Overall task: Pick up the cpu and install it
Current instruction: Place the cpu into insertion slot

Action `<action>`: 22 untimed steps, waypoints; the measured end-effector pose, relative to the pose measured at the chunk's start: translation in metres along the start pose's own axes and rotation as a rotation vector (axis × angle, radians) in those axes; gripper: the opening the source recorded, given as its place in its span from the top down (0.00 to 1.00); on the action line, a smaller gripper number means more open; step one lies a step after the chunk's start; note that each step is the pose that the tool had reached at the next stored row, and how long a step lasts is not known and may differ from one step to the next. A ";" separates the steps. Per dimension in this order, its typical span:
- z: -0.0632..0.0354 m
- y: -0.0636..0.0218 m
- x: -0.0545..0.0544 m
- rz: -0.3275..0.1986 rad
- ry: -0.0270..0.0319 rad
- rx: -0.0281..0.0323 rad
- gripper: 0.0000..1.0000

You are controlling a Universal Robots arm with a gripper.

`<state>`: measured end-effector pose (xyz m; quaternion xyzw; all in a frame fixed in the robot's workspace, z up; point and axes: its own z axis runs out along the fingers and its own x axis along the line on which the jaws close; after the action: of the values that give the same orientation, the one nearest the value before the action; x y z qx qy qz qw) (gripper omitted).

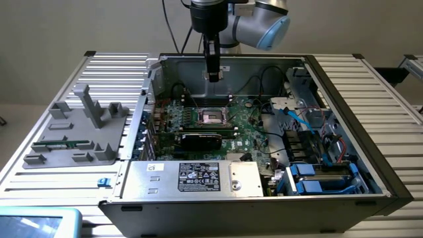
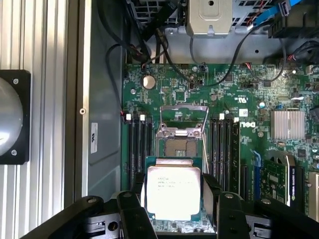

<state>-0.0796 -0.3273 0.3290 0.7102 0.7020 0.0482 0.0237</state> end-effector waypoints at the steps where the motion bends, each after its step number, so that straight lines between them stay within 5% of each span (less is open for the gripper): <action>1: 0.0019 -0.0002 0.000 0.000 0.0000 0.0000 0.46; 22: 0.0400 -0.0020 -0.005 0.000 0.0001 0.0000 0.46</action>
<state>-0.0775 -0.3313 0.2888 0.7102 0.7020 0.0482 0.0237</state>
